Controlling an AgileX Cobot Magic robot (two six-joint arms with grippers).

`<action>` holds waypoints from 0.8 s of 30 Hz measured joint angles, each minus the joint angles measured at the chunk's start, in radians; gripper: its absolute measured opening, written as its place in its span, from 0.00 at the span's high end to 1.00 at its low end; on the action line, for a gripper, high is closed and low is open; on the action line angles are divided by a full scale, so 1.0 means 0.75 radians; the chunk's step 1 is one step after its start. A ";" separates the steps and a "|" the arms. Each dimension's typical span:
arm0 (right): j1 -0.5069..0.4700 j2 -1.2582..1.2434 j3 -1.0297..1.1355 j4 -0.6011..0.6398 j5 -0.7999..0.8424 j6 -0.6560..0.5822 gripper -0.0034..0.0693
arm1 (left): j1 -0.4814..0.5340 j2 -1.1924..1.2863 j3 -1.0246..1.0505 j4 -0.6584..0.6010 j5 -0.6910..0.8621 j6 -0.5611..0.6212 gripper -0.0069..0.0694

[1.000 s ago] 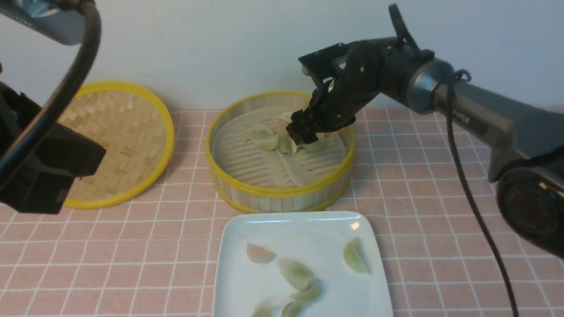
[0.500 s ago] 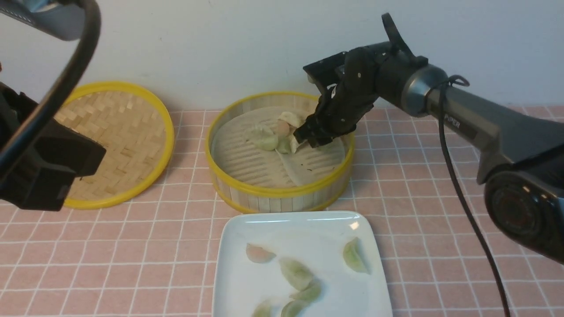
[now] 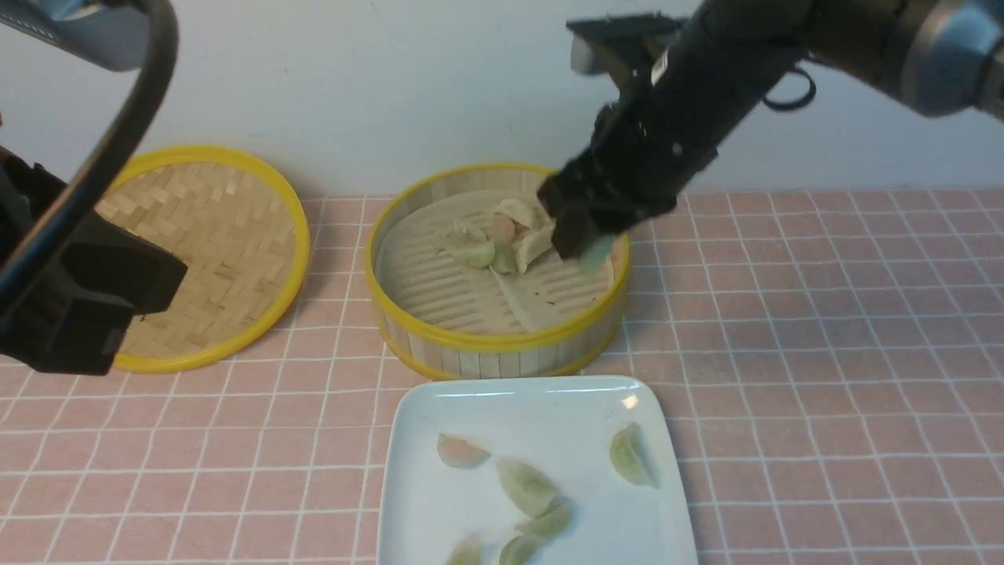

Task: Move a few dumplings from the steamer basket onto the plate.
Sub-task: Use the right arm to put the dumpling into the plate

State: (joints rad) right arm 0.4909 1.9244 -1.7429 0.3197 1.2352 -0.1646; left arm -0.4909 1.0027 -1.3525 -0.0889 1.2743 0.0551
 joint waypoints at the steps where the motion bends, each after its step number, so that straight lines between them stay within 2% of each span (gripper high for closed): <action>1: 0.018 -0.021 0.084 0.003 -0.008 -0.003 0.67 | 0.000 0.000 0.000 -0.001 0.000 0.000 0.92; 5: 0.107 -0.029 0.386 0.019 -0.234 -0.019 0.67 | 0.000 0.000 0.000 -0.001 0.000 0.000 0.92; 8: 0.131 0.005 0.479 0.034 -0.396 -0.021 0.67 | 0.000 0.000 0.000 0.000 0.000 0.000 0.92; 11: 0.132 0.027 0.494 0.041 -0.451 -0.021 0.62 | 0.000 0.000 0.000 0.000 0.000 0.000 0.92; 12: 0.132 0.028 0.496 0.046 -0.463 -0.021 0.52 | 0.000 0.000 0.000 0.000 0.000 0.000 0.92; 15: 0.132 0.028 0.473 0.053 -0.441 -0.018 0.34 | 0.000 0.000 0.000 0.000 0.000 0.000 0.92; 18: 0.132 0.015 0.398 0.054 -0.332 -0.014 0.18 | 0.000 0.000 0.000 0.000 0.000 0.000 0.92; 21: 0.132 -0.036 0.312 0.039 -0.215 0.011 0.18 | 0.000 0.000 0.000 0.000 0.000 0.000 0.92; 24: 0.132 -0.124 0.259 -0.010 -0.128 0.050 0.31 | 0.000 0.000 0.000 0.000 0.000 0.000 0.92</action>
State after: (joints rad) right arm 0.5897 1.8310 -1.5486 0.3125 1.1393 -0.1269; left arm -0.4909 1.0027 -1.3525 -0.0889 1.2743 0.0551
